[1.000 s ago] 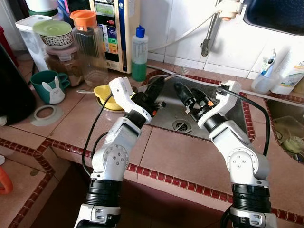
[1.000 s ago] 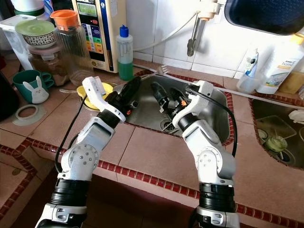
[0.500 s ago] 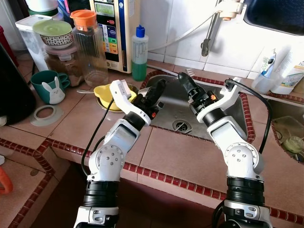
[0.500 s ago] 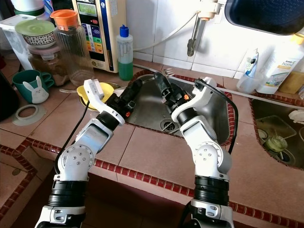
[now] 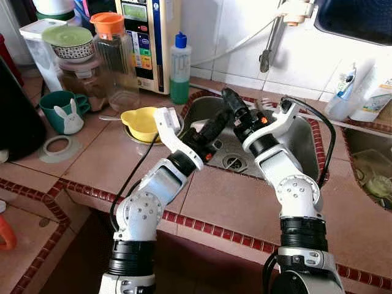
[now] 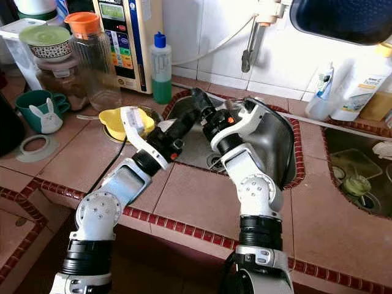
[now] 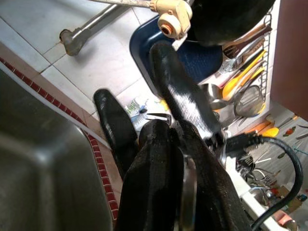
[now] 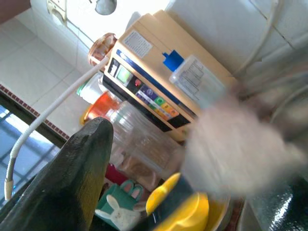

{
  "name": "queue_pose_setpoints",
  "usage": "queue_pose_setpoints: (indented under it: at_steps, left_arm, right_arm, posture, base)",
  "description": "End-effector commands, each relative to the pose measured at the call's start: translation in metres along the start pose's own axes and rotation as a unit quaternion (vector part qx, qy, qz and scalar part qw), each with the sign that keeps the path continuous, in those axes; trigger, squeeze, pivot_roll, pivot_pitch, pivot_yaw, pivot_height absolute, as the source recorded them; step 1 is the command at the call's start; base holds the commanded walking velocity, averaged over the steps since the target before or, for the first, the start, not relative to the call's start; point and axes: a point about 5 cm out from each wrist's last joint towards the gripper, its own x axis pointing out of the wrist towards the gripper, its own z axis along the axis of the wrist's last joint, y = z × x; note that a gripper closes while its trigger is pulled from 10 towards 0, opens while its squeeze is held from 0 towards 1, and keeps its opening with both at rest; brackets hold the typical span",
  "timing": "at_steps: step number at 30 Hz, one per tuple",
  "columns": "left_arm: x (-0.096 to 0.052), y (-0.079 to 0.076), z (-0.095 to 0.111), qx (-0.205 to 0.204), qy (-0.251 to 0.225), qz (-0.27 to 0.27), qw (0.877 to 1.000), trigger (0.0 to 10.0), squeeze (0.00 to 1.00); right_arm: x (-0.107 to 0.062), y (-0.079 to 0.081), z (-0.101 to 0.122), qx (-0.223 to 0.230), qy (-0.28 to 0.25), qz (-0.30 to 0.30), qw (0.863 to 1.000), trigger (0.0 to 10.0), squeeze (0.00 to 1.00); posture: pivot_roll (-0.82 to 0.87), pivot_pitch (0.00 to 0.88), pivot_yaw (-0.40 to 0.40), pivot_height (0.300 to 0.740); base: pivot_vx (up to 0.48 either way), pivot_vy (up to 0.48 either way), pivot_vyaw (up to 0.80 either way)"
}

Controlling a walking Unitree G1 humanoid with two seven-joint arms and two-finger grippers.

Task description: Kitchen organization

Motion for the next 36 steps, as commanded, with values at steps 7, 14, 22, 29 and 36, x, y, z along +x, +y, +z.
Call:
queue_pose_setpoints:
  at_steps: [7,14,22,29,36]
  left_arm:
    - [0.001,0.003,0.012,0.017,-0.028,0.018,0.999,10.0,0.00]
    - [0.002,0.007,0.018,0.024,-0.038,0.032,0.998,10.0,0.00]
    - [0.001,0.006,0.013,0.021,-0.032,0.031,0.999,10.0,0.00]
    - [0.001,0.006,0.010,0.018,-0.025,0.031,0.999,10.0,0.00]
    - [0.001,0.005,0.008,0.016,-0.020,0.029,0.999,10.0,0.00]
  right_arm:
    - [-0.001,-0.002,0.009,-0.010,-0.016,-0.009,1.000,0.0,0.00]
    - [-0.002,-0.003,0.008,-0.013,-0.016,-0.012,1.000,0.0,0.00]
    - [-0.003,-0.003,0.002,-0.008,-0.007,-0.013,1.000,0.0,0.00]
    - [-0.003,-0.003,0.000,-0.006,-0.005,-0.012,1.000,0.0,0.00]
    - [-0.003,-0.002,0.000,0.000,-0.003,-0.010,1.000,0.0,0.00]
  posture:
    - [0.12,0.000,-0.045,0.740]
    - [0.12,0.000,-0.044,0.740]
    - [0.12,0.000,-0.043,0.740]
    - [0.12,0.000,-0.040,0.740]
    - [0.12,0.000,-0.039,0.740]
  base:
    - [0.000,0.000,0.00]
    - [0.000,0.000,0.00]
    - [0.000,0.000,0.00]
    - [0.000,0.000,0.00]
    - [0.000,0.000,0.00]
